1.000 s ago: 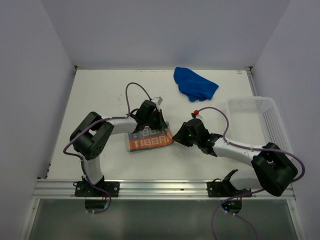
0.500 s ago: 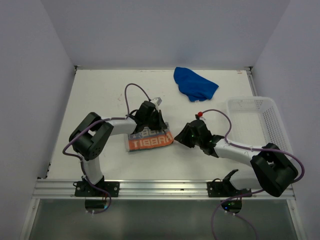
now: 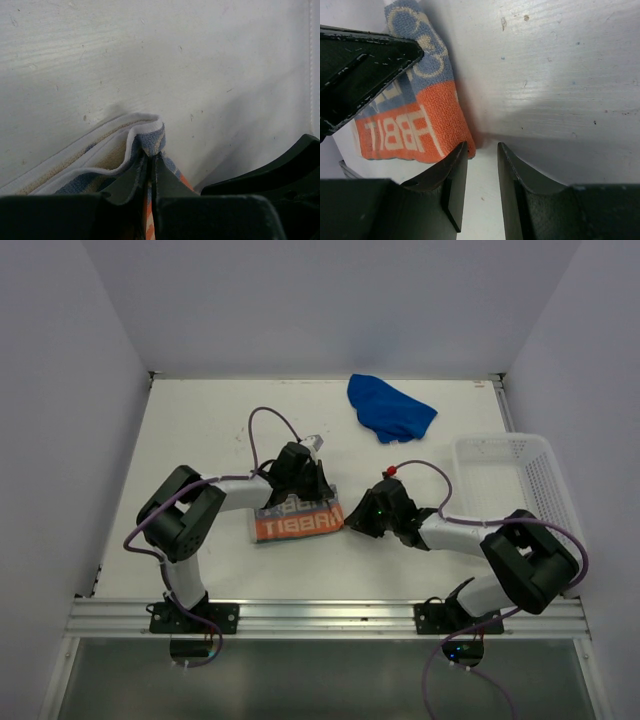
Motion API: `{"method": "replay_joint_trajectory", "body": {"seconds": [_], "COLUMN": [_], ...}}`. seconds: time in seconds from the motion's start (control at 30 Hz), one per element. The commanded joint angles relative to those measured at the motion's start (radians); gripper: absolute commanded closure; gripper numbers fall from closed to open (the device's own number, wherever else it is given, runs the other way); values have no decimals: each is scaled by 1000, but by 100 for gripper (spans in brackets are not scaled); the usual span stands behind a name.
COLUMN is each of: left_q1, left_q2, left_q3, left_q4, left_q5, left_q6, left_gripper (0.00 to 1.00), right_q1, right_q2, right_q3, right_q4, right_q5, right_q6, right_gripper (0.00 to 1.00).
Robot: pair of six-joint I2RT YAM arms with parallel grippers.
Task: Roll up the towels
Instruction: Roll the towel
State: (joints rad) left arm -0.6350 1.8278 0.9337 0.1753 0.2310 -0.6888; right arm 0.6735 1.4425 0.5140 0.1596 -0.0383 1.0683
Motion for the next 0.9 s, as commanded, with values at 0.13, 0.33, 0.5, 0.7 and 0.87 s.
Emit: {"method": "replay_joint_trajectory", "body": {"seconds": [0.13, 0.33, 0.5, 0.7, 0.87], "left_q1": [12, 12, 12, 11, 11], "left_q2": [-45, -58, -74, -74, -75], "left_q3": [-26, -38, -52, -61, -65], "left_q4": [61, 64, 67, 76, 82], "left_q5": [-38, -55, -73, -70, -70], "left_q6": [-12, -17, -21, -26, -31], "left_gripper": [100, 100, 100, 100, 100], "right_q1": [0, 0, -2, -2, 0], "right_q2": [-14, -1, 7, 24, 44], "right_q3": [34, 38, 35, 32, 40], "right_q4": [64, 103, 146, 176, 181], "right_q5": [-35, -61, -86, -112, -130], "right_q6": [-25, -21, -7, 10, 5], "right_gripper": [65, 64, 62, 61, 61]}}
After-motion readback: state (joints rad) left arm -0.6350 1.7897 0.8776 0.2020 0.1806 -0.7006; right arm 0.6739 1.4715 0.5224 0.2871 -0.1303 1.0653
